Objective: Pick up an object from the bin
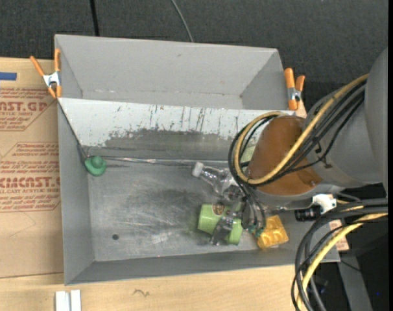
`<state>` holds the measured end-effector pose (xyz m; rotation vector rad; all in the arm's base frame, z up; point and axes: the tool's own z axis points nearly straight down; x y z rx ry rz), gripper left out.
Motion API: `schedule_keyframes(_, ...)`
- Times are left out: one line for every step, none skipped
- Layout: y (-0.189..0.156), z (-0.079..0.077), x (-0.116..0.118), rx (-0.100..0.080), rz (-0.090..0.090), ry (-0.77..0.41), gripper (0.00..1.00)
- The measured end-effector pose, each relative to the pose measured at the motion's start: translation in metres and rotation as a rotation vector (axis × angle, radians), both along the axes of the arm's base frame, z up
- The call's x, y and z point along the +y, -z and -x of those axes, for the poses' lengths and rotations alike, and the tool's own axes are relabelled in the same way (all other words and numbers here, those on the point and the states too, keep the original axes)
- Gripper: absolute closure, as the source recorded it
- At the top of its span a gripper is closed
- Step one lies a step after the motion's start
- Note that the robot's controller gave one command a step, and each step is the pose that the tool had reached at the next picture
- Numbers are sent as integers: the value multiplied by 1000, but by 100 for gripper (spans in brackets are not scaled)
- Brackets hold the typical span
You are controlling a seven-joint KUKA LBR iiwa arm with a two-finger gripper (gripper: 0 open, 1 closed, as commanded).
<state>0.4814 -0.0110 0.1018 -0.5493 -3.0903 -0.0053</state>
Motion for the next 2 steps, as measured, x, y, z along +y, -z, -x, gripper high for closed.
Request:
schedule_keyframes(-17, -1, -1, -2, 3, 1, 100)
schedule_keyframes(-28, -2, -1, -3, 3, 1, 100)
